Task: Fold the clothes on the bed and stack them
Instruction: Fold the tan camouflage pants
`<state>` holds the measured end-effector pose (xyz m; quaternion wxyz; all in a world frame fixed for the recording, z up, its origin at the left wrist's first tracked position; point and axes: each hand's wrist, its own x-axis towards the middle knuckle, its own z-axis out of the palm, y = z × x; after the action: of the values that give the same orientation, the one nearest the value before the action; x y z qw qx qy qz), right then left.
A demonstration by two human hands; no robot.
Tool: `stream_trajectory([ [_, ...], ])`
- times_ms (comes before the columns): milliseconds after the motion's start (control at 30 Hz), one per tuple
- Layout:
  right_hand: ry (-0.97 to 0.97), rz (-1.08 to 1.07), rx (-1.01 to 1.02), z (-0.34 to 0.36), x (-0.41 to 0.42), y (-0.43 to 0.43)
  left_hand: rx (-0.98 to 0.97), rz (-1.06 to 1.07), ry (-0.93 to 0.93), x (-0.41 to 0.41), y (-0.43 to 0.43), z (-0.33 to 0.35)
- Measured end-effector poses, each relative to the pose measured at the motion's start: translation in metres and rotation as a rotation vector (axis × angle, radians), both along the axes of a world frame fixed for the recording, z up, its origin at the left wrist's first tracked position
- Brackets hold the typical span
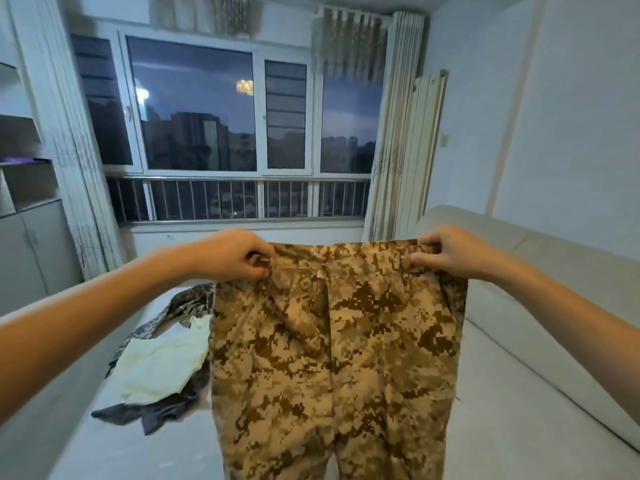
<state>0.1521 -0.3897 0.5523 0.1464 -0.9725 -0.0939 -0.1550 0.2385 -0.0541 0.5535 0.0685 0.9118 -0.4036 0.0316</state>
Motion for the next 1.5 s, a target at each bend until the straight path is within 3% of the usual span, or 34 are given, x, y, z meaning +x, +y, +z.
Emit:
stream_trajectory([
  [133,0.0,0.086,0.102,-0.014,-0.01,0.011,0.483,0.098,-0.197,0.0,0.001,-0.016],
  [200,-0.053,0.138,0.142,-0.019,-0.011,0.025,0.563,0.121,-0.19,0.0,-0.003,-0.033],
  [267,-0.084,0.18,0.187,-0.019,-0.011,0.035,0.442,0.141,0.058,0.002,-0.001,-0.052],
  [333,-0.077,0.214,0.222,-0.018,-0.013,0.041,0.199,0.206,0.312,0.0,-0.001,-0.075],
  [367,-0.067,0.221,0.235,-0.017,-0.013,0.043,0.124,0.232,0.298,-0.003,-0.004,-0.089],
  [433,-0.061,0.225,0.237,-0.015,-0.011,0.046,0.097,0.264,0.064,-0.006,-0.013,-0.119],
  [500,-0.061,0.225,0.214,-0.013,-0.01,0.046,-0.063,0.186,-0.066,-0.012,-0.024,-0.142],
  [600,-0.033,0.214,0.148,-0.007,-0.013,0.029,-0.398,0.036,-0.031,-0.015,-0.025,-0.144],
  [667,0.007,0.177,0.094,-0.004,-0.016,0.013,-0.496,-0.042,-0.046,-0.016,-0.026,-0.135],
  [800,0.018,0.155,0.035,-0.007,-0.018,-0.004,-0.468,-0.107,-0.052,-0.017,-0.044,-0.111],
  [967,0.162,0.182,-0.098,-0.017,-0.02,-0.011,-0.261,-0.086,0.304,-0.014,-0.054,-0.101],
  [1167,0.35,0.191,-0.064,-0.021,-0.025,-0.019,-0.296,0.06,0.278,-0.006,-0.047,-0.107],
  [1367,0.275,0.169,-0.086,-0.041,-0.014,-0.002,-0.216,0.148,0.177,-0.01,-0.045,-0.097],
  [1500,0.213,0.182,0.042,-0.034,-0.013,-0.001,-0.145,0.2,0.315,-0.025,-0.028,-0.071],
])
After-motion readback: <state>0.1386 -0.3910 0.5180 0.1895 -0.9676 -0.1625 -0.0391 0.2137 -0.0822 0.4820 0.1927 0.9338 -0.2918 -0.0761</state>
